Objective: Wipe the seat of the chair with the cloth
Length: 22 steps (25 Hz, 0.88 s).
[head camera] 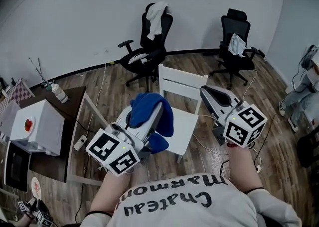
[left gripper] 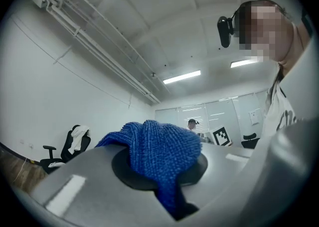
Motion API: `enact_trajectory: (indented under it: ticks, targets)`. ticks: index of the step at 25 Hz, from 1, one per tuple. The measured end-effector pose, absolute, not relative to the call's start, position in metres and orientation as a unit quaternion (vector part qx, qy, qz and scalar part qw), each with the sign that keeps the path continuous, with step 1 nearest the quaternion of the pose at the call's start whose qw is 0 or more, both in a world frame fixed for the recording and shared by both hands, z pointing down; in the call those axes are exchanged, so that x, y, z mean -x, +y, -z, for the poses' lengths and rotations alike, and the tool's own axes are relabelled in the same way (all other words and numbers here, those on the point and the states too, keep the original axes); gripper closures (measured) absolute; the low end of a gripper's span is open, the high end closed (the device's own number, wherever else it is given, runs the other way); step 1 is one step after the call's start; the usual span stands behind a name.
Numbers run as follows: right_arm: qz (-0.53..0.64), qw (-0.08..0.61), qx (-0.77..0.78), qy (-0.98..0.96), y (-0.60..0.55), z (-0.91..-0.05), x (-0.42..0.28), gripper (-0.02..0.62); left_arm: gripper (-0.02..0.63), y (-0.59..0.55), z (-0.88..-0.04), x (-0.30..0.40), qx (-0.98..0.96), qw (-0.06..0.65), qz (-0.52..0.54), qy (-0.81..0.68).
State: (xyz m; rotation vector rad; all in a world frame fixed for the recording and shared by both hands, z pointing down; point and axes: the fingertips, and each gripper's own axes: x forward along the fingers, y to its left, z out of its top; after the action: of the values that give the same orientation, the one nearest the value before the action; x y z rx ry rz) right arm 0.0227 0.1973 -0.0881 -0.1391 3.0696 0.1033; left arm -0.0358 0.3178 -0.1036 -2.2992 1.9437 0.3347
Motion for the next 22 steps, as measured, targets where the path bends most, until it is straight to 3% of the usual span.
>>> enact_trajectory:
  ticks: [22]
  targets:
    - [-0.023, -0.010, 0.117, 0.993, 0.242, 0.049, -0.071, 0.581, 0.566, 0.355, 0.071, 0.015, 0.787, 0.026, -0.114, 0.606]
